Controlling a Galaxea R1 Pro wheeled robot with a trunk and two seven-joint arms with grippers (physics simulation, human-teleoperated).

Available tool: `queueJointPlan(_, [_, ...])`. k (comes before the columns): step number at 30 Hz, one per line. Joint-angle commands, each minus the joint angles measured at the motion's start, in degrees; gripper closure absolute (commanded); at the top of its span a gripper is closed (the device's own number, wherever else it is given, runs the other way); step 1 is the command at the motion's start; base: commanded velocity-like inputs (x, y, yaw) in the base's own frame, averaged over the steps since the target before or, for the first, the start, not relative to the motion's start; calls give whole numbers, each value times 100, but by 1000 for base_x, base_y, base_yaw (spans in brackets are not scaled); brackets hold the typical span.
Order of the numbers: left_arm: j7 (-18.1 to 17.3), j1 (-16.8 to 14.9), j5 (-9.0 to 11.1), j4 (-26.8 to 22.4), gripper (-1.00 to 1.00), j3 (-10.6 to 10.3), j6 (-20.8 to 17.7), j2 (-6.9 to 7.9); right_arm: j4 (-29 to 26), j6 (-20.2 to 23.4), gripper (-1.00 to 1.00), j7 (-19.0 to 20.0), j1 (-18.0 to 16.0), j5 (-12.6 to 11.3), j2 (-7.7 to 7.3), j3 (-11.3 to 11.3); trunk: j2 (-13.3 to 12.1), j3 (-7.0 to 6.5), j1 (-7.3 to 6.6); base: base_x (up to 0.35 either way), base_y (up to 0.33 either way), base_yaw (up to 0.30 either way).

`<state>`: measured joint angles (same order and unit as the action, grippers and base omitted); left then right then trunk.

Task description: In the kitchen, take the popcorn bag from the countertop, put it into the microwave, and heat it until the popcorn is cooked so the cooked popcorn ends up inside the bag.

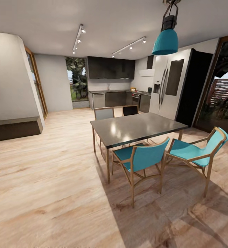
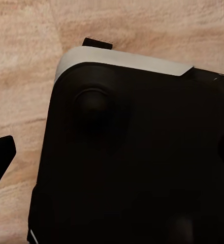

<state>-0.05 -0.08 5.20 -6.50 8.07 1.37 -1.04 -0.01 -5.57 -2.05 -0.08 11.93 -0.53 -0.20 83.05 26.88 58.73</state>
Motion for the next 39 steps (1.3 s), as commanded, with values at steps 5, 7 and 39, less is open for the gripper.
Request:
queueJointPlan(5, [-7, -1, 1, 7, -100, -29, -29, -11, 2, -14, -100, -39, -1, 47, 0, -6, 3, 5, 0, 0, 0, 283])
queueJointPlan(7, [-4, -1, 4, 6, -100, -33, -24, -11, 1, -14, -100, -40, -1, 47, 0, -6, 3, 5, 0, 0, 0, 283])
queueJointPlan(39, [14, -1, 95, -17, -100, 56, 12, -10, 2, -172, -100, -49, -1, 24, 25, -59, 3, 5, 0, 0, 0, 283])
